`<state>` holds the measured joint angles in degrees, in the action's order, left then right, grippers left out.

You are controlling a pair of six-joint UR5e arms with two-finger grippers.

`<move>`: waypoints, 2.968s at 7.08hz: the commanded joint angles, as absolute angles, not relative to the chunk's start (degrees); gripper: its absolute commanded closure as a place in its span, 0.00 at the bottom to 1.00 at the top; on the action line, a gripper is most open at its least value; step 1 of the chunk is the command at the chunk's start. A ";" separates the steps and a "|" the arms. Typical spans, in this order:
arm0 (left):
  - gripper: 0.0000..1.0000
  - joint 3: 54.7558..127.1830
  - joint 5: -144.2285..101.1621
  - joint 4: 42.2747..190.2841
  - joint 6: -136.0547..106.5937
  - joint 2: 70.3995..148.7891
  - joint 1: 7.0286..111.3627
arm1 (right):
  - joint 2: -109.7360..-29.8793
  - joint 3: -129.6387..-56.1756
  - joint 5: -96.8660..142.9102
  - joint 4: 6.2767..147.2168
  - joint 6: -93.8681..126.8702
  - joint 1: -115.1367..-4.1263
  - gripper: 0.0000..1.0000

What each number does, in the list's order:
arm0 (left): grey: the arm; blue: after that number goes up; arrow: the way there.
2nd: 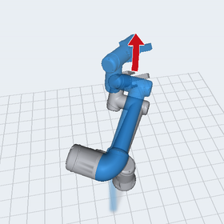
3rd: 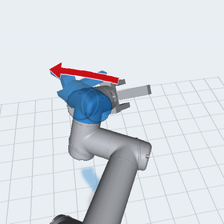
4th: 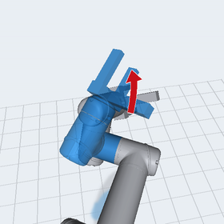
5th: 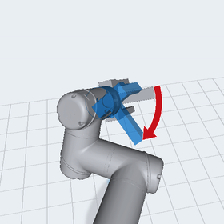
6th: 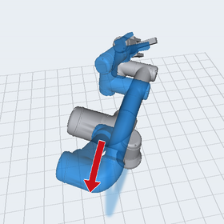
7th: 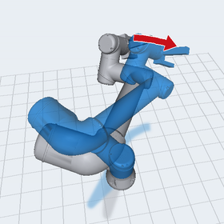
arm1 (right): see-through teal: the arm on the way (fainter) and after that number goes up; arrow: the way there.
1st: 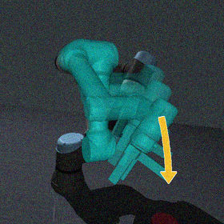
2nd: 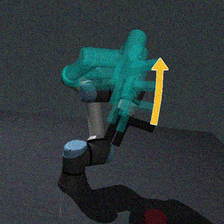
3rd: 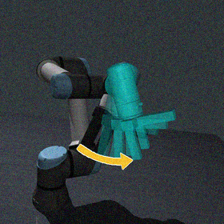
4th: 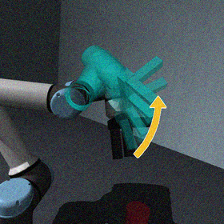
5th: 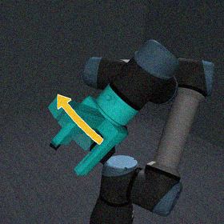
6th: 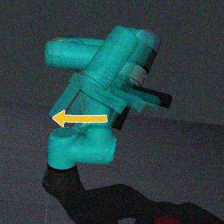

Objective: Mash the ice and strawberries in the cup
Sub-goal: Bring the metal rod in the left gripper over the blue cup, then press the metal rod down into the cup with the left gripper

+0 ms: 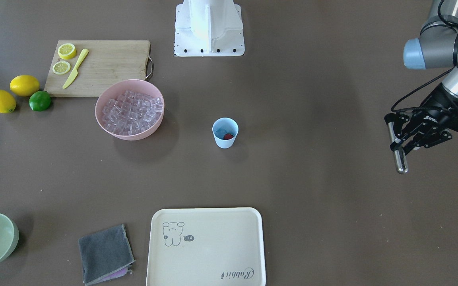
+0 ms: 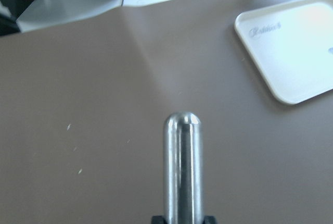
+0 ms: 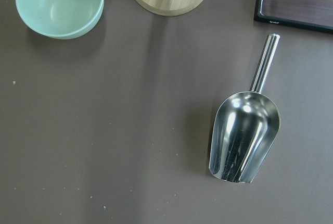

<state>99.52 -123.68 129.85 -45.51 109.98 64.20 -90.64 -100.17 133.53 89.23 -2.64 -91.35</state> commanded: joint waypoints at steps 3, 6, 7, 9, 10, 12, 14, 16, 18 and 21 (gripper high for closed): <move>1.00 108.02 -96.42 140.49 -52.38 111.80 49.02 | -90.44 -99.84 133.33 89.47 -2.64 -91.14 0.00; 1.00 107.32 -76.05 140.71 -43.06 116.43 34.22 | -90.26 -99.67 133.33 89.47 -2.64 -90.97 0.00; 1.00 107.14 -75.16 140.97 -40.63 118.54 33.75 | -90.44 -99.58 133.42 89.39 -2.64 -90.97 0.00; 1.00 99.81 -62.91 156.67 -40.25 118.74 27.56 | -90.44 -100.11 133.51 89.38 -2.64 -90.97 0.00; 1.00 91.75 -58.93 169.41 -40.17 119.87 25.77 | -90.27 -100.02 133.51 89.38 -2.64 -90.97 0.00; 1.00 89.30 -58.80 172.53 -40.17 121.03 25.23 | -90.79 -100.37 133.59 89.39 -2.64 -91.05 0.00; 1.00 88.42 -58.54 172.53 -38.16 120.24 22.43 | -90.70 -100.37 133.42 89.38 -2.64 -90.97 0.00; 1.00 85.19 -52.06 174.45 -37.44 120.32 19.00 | -90.35 -100.02 133.42 89.38 -2.64 -90.97 0.00; 1.00 82.37 -51.86 174.90 -37.35 120.93 19.16 | -90.35 -100.02 133.42 89.38 -2.64 -90.97 0.00; 1.00 84.53 -52.38 174.90 -37.35 120.94 19.51 | -90.70 -100.11 133.42 89.38 -2.64 -90.97 0.00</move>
<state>82.90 -52.04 174.93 -37.36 120.88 19.30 -90.69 -100.12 133.42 89.39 -2.64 -90.97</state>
